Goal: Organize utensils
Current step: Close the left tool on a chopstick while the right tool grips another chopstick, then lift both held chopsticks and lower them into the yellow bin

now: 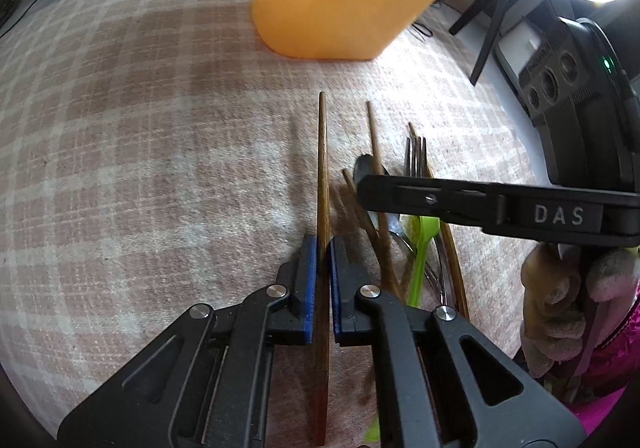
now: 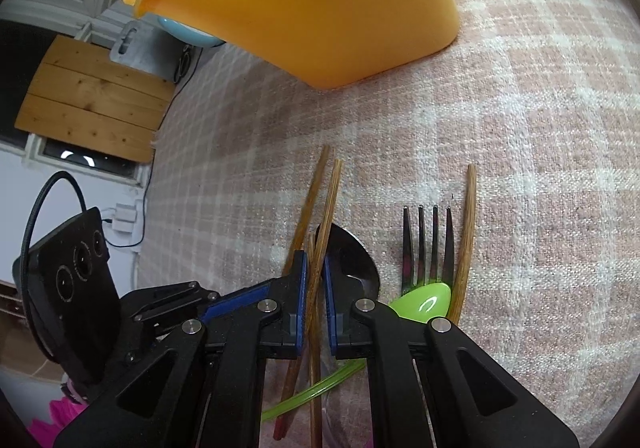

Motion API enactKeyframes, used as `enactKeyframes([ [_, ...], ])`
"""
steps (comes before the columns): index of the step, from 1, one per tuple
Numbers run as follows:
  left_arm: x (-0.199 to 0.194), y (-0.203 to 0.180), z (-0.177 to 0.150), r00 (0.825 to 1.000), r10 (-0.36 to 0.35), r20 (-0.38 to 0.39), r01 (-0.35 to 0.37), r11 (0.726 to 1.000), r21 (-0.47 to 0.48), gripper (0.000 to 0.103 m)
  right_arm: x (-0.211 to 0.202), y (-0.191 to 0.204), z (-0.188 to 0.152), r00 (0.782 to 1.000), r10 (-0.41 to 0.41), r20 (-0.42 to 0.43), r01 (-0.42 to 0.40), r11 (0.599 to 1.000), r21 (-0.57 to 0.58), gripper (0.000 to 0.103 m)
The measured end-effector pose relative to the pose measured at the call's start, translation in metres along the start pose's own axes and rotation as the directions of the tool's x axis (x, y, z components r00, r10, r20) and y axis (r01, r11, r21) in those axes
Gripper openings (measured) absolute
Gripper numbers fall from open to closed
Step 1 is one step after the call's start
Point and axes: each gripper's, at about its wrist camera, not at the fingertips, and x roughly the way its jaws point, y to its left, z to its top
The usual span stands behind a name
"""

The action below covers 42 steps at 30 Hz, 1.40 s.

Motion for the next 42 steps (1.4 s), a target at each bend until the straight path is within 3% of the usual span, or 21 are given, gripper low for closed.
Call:
enactKeyframes([
  [12,-0.051,0.018,-0.002,0.99,-0.029,0.137,0.041,0.996,-0.084,0.004,-0.044,0.022,-0.001,0.996,0.006,0.088,0.003,0.995,-0.096,0.005],
  [22,-0.093,0.01,0.004,0.96,-0.016,0.279,0.042,0.995,-0.089,0.004,-0.086,0.04,-0.01,0.985,0.004,0.175,0.028,0.984,-0.178,0.004],
  [31,-0.132,0.001,0.016,0.904,0.014,0.427,0.018,0.997,-0.07,0.004,-0.127,0.057,-0.01,0.958,-0.001,0.288,0.069,0.972,-0.227,0.004],
  [42,-0.154,-0.01,0.053,0.84,0.023,0.542,0.008,0.998,-0.056,0.004,-0.169,0.074,-0.004,0.911,-0.002,0.413,0.121,0.957,-0.263,0.004],
])
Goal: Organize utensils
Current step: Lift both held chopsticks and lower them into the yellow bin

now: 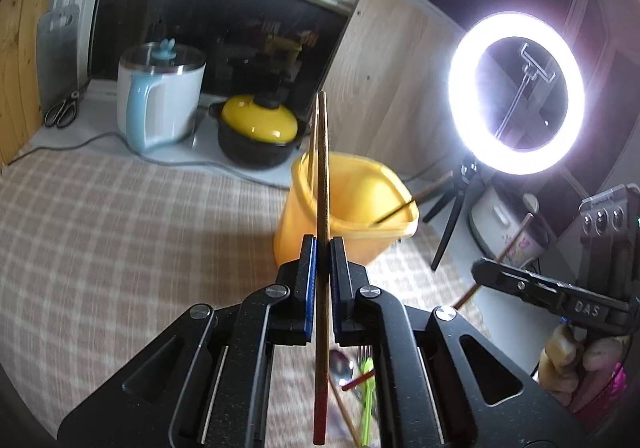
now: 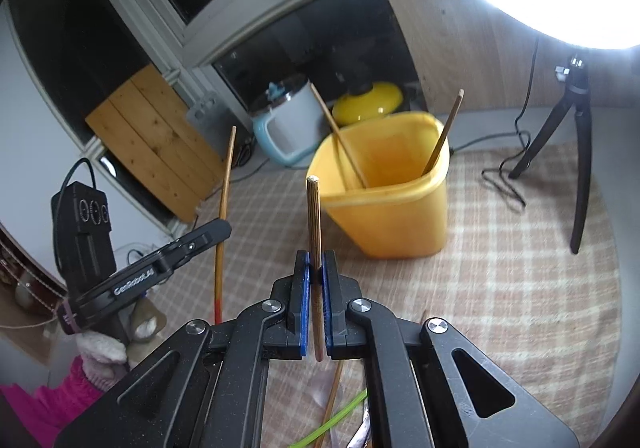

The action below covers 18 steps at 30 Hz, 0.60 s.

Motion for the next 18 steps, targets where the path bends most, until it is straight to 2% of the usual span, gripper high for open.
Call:
enactKeyframes([
  [11,0.019,-0.009,0.04,0.995,0.004,0.095,-0.005,1.0,0.009,0.004,-0.027,-0.004,0.03,0.994,-0.044,0.099,0.046,0.999,-0.02,0.004],
  [18,0.038,-0.014,0.061,0.993,-0.003,0.12,0.001,1.0,0.012,0.004,-0.04,0.0,0.053,0.984,-0.06,0.168,0.07,0.996,-0.054,0.004],
])
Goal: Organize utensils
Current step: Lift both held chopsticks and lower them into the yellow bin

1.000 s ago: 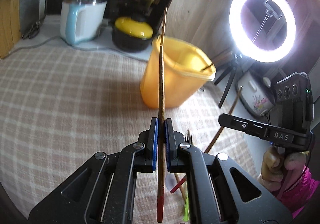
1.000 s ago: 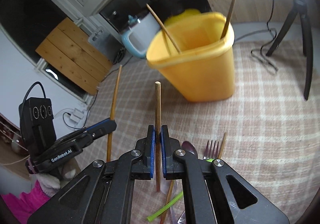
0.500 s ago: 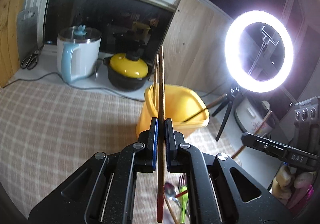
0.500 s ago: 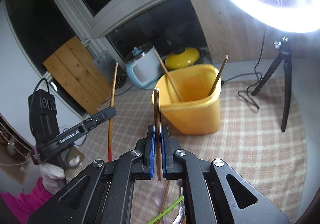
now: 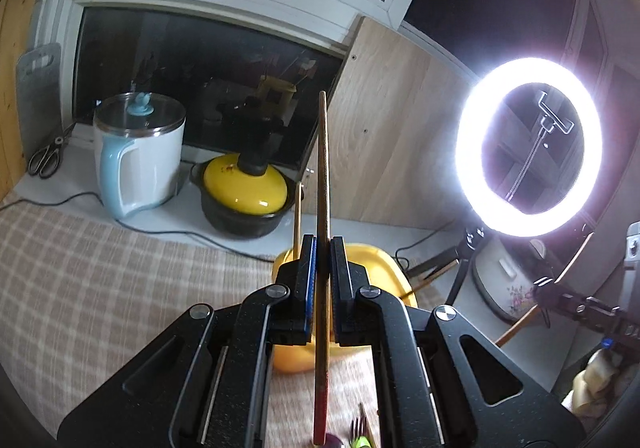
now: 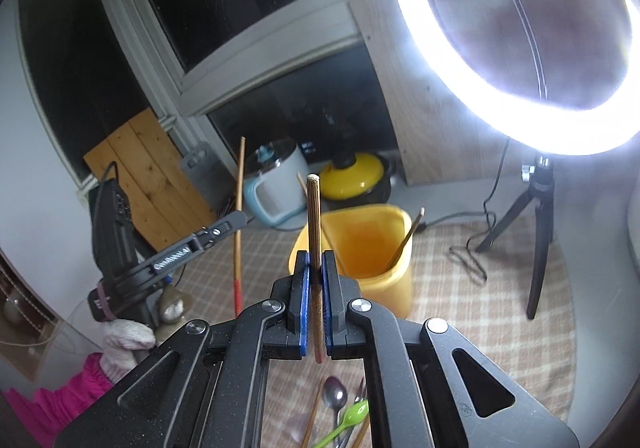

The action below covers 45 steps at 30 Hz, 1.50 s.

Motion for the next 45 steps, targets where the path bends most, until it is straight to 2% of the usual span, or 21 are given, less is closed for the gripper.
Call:
enactKeyframes([
  [12,0.028,-0.011,0.028,0.998,0.009,0.064,-0.011,1.0,0.026,0.004,0.004,0.011,0.037,0.996,-0.021,0.09,0.027,0.998,-0.063,0.004],
  [19,0.043,-0.015,0.039,0.994,0.011,0.107,-0.014,0.999,0.029,0.004,0.017,0.008,0.048,0.993,-0.03,0.116,0.038,0.997,-0.061,0.004],
  [24,0.059,-0.012,0.035,0.994,0.028,0.107,-0.03,0.999,0.018,0.004,0.04,-0.001,0.048,0.992,-0.074,0.098,0.081,0.994,-0.071,0.004],
  [31,0.067,-0.014,0.024,0.993,0.052,0.104,-0.059,0.996,0.069,0.004,0.064,-0.021,0.041,0.995,-0.094,0.04,0.096,0.995,-0.039,0.004],
  [45,0.068,-0.006,0.007,0.997,0.052,0.051,-0.056,0.994,0.09,0.004,0.085,-0.041,0.028,0.996,-0.084,-0.042,0.084,0.996,0.006,0.004],
])
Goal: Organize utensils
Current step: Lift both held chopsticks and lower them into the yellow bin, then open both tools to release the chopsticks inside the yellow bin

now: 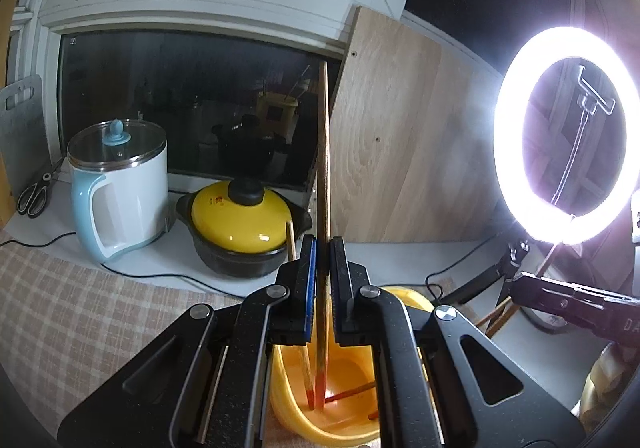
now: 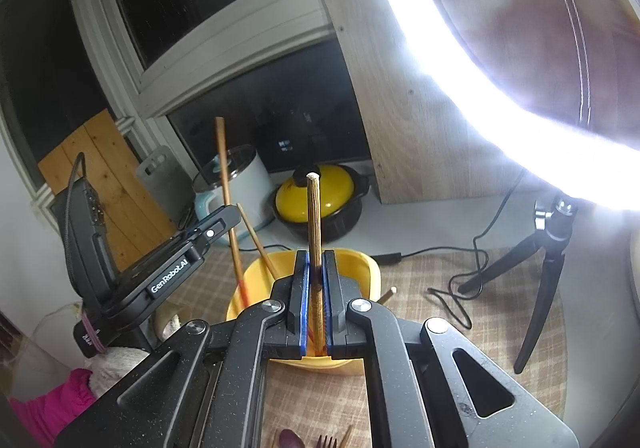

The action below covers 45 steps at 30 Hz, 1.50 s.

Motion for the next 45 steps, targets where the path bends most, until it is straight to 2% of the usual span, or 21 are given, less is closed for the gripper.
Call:
enactKeyframes([
  [12,0.0,-0.002,-0.011,0.999,-0.01,-0.049,0.01,1.0,0.007,0.004,0.027,-0.005,-0.012,0.997,-0.014,-0.071,0.014,1.0,0.0,0.004],
  [22,-0.004,-0.004,-0.011,0.998,-0.013,-0.063,0.013,1.0,0.007,0.004,0.03,-0.004,-0.016,0.996,-0.028,-0.085,0.026,0.999,-0.019,0.004],
  [24,-0.006,-0.003,-0.011,0.998,-0.006,-0.063,0.006,1.0,0.007,0.005,0.03,-0.005,-0.016,0.996,-0.031,-0.084,0.03,0.999,-0.016,0.009],
  [25,-0.007,-0.003,-0.011,0.998,-0.004,-0.061,0.004,1.0,0.006,0.005,0.028,-0.006,-0.017,0.996,-0.033,-0.081,0.032,0.999,-0.014,0.016],
  [27,-0.011,-0.002,-0.012,0.998,-0.002,-0.06,0.002,1.0,0.002,0.006,0.026,-0.007,-0.017,0.997,-0.03,-0.07,0.029,1.0,-0.01,0.038],
  [28,-0.012,-0.002,-0.012,0.998,0.0,-0.059,0.0,1.0,0.001,0.012,0.025,-0.006,-0.017,0.997,-0.03,-0.065,0.029,1.0,-0.009,0.04],
  [29,-0.015,-0.001,-0.013,0.998,0.001,-0.055,-0.001,1.0,-0.001,0.022,0.023,-0.006,-0.018,0.998,-0.03,-0.061,0.029,1.0,-0.009,0.04],
  [30,-0.017,-0.001,-0.013,0.999,0.002,-0.051,-0.002,1.0,-0.003,0.024,0.021,-0.006,-0.018,0.998,-0.027,-0.059,0.027,1.0,-0.007,0.04],
  [45,-0.066,-0.002,-0.018,1.0,0.021,-0.013,-0.021,1.0,0.005,0.024,-0.023,-0.014,-0.026,1.0,-0.012,0.005,0.012,1.0,0.018,0.041],
])
